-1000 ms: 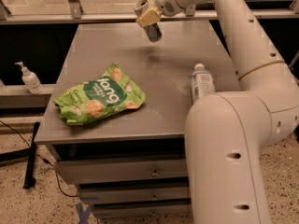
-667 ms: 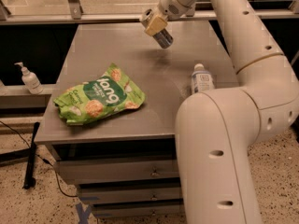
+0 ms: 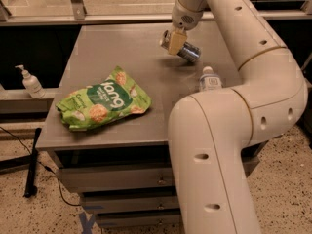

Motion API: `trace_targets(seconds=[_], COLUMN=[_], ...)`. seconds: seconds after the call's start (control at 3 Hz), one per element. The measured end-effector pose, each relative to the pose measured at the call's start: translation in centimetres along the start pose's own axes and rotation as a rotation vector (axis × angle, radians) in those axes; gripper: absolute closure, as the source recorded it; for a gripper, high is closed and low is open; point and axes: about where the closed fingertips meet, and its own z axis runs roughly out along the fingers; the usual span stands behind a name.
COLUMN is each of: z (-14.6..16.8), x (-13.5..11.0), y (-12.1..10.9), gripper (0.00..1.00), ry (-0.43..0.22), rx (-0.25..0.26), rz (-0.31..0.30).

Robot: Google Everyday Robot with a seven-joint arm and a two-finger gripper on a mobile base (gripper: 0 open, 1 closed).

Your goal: Knock redbull can over

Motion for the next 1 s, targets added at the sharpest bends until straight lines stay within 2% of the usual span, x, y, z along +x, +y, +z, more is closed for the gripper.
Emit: trace_targets(seconds=[0.33,1.0], z=[0.3,0.2], x=[0.2,-1.3], y=[0.3,0.6], gripper=[0.83,0.36], ry=[0.031,-0.03], rx=[-0.018,-0.029], rz=[-0.03,-0.073])
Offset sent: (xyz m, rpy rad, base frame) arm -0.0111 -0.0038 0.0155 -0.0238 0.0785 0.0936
